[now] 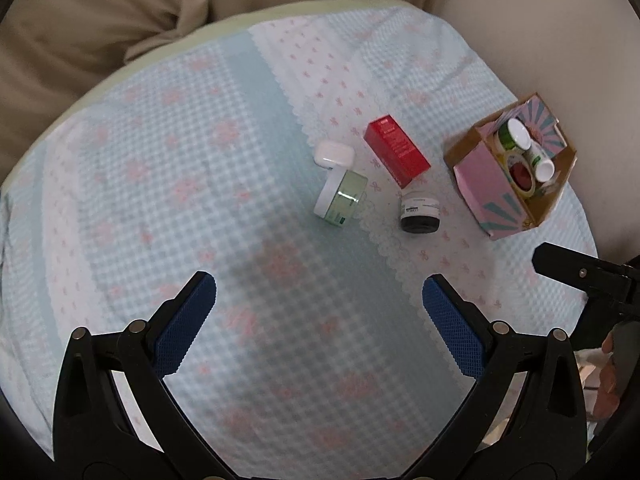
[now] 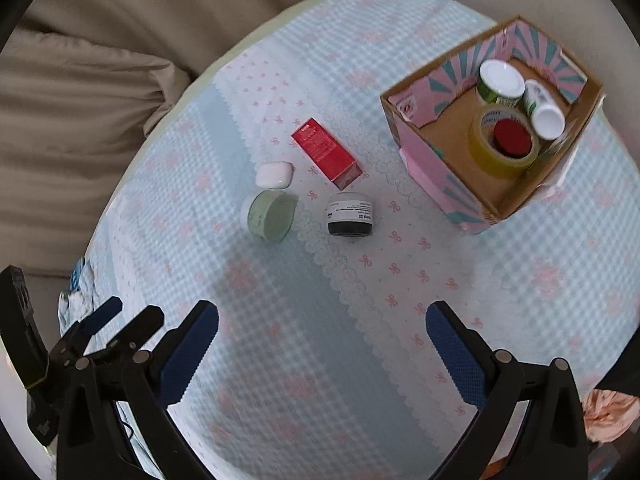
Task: Organize rigid objects
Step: 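Grasp the pale green jar with the left tool while the right tool grasps the black-lidded jar, then carry both jars into the cardboard box and open both tools, then lift both tools away from the box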
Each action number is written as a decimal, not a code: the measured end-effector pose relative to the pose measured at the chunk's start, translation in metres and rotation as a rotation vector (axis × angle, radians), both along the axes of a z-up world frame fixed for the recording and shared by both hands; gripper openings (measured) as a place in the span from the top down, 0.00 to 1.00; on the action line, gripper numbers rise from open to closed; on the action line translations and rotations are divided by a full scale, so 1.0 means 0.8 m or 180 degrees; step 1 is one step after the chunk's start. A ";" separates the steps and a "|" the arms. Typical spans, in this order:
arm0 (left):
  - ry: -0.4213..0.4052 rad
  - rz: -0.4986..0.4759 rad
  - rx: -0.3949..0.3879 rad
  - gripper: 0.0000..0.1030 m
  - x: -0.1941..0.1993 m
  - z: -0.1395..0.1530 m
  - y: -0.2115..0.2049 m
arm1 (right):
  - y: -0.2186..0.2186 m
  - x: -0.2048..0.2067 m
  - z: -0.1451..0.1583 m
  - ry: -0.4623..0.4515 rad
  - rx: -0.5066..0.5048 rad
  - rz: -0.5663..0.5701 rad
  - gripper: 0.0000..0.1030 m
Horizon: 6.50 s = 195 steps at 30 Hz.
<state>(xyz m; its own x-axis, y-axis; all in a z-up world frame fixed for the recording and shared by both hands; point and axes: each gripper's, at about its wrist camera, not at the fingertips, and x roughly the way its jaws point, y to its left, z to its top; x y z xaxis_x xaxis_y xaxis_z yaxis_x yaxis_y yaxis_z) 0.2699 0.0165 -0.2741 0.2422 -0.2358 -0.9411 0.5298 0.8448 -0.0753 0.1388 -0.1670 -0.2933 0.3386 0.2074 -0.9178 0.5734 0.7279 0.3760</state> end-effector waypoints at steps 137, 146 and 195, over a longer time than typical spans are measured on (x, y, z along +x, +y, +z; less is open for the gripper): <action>0.0387 0.0652 0.0027 0.62 -0.017 -0.102 -0.469 | -0.479 0.042 -0.101 0.0192 -0.0118 0.0700 0.48; 0.0244 0.0597 0.0066 0.00 -0.020 -0.079 -0.459 | -0.478 0.043 -0.080 -0.0163 -0.0335 0.0671 0.00; -0.0584 0.1057 -0.0361 0.00 -0.096 0.146 -0.058 | -0.147 0.002 0.167 -0.0777 -0.0920 0.1055 0.00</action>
<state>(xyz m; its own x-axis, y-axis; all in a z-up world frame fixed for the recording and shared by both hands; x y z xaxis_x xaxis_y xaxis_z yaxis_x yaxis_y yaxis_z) 0.1933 -0.0302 -0.1577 0.4846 -0.2164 -0.8475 0.2425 0.9642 -0.1075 0.1403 -0.2849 -0.1598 0.5096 0.0891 -0.8558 0.2142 0.9502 0.2265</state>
